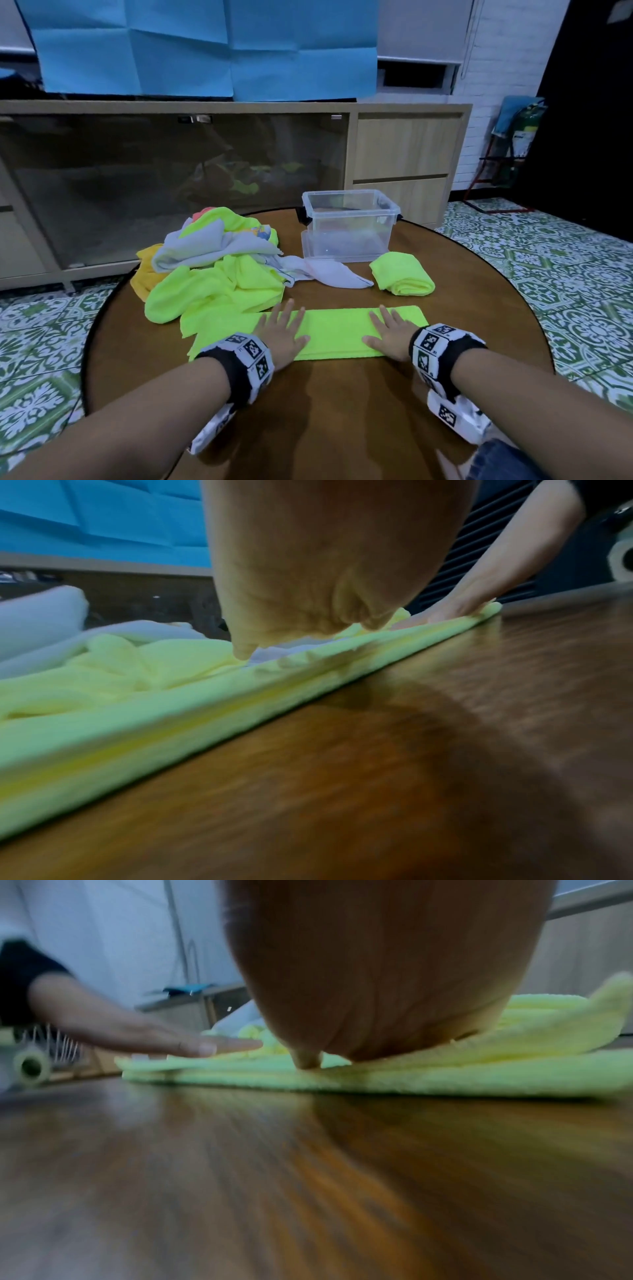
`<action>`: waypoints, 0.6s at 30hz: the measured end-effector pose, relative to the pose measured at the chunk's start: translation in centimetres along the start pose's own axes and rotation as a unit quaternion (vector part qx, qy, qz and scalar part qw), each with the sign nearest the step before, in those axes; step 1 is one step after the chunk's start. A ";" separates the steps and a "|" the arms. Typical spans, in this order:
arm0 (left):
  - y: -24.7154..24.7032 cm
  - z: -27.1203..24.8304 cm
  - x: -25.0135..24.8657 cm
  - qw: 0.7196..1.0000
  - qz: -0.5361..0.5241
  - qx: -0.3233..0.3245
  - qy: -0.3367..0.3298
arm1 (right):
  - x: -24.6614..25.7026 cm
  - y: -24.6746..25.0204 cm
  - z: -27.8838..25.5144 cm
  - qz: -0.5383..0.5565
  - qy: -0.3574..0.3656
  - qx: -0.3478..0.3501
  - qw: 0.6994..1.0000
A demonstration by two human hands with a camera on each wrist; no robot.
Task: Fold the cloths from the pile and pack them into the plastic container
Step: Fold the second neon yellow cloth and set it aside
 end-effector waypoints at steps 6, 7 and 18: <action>-2.4 1.4 -0.9 0.998 -0.040 0.047 0.011 | -0.4 -0.7 0.2 -0.014 0.009 -0.008 1.000; -2.5 1.3 -0.1 0.997 -0.046 0.050 0.025 | -0.4 -0.7 0.3 -0.017 0.013 -0.009 1.000; -1.2 -2.4 11.7 0.978 -0.082 0.054 0.184 | -1.0 -0.2 -0.4 -0.042 -0.012 0.002 0.999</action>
Point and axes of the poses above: each hand's wrist, its own z-axis towards the middle knuckle, its own y-axis out of the back of the hand, x = y × z, the point moved 8 cm from there along z, towards the middle knuckle, and after that the axes turned 13 degrees about -z, right-handed, at the moved point
